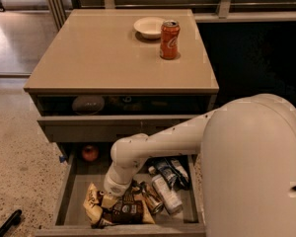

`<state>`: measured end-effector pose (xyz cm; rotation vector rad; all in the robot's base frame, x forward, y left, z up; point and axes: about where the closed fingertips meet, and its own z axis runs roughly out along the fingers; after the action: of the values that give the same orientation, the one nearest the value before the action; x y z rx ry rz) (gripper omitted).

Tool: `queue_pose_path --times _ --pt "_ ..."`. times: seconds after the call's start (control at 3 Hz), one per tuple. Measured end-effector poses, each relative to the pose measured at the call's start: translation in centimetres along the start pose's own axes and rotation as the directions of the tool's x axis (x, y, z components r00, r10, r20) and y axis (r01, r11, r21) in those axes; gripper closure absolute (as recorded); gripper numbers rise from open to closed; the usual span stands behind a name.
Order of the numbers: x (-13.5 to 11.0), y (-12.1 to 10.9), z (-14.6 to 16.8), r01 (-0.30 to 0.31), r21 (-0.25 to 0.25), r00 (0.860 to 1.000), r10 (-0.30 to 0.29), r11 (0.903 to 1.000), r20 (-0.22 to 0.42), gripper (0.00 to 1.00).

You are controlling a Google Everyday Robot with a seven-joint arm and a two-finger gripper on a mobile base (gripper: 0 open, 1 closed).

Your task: Place brown chip bag into middle drawer

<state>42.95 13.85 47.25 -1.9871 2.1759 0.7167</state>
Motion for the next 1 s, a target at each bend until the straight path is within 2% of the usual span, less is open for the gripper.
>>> queue_pose_path --times 0.33,0.67,1.0 --pt "-0.22 -0.54 2.81 0.009 0.004 1.000 -0.009 0.9999 -0.010 1.00" --pt "-0.22 -0.54 2.81 0.009 0.004 1.000 -0.009 0.9999 -0.010 1.00" --pt "-0.22 -0.54 2.81 0.009 0.004 1.000 -0.009 0.9999 -0.010 0.84"
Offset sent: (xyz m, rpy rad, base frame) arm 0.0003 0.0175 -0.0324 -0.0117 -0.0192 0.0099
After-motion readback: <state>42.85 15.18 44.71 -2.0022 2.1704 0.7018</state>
